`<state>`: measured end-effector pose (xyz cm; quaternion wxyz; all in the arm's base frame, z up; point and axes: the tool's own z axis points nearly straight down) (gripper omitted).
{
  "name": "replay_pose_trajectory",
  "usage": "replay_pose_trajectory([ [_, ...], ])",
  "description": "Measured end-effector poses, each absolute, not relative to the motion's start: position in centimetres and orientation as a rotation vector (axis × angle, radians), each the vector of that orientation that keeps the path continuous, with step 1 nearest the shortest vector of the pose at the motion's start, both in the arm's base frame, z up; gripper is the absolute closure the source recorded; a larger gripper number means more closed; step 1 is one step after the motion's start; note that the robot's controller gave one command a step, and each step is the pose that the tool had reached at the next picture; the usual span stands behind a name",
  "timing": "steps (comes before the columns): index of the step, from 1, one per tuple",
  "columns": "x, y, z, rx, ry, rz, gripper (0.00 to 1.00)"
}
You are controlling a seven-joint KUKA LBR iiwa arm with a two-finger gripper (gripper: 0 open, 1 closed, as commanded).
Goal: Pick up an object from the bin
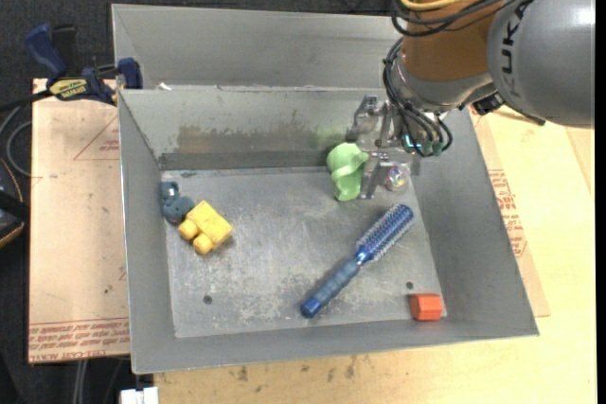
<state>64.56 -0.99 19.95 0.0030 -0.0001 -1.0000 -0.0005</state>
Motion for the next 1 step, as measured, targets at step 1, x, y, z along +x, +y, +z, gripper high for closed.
replay_pose_trajectory([
  [1,63.10,-4.87,11.61,-0.525,-3.094,0.001,0.00],
])
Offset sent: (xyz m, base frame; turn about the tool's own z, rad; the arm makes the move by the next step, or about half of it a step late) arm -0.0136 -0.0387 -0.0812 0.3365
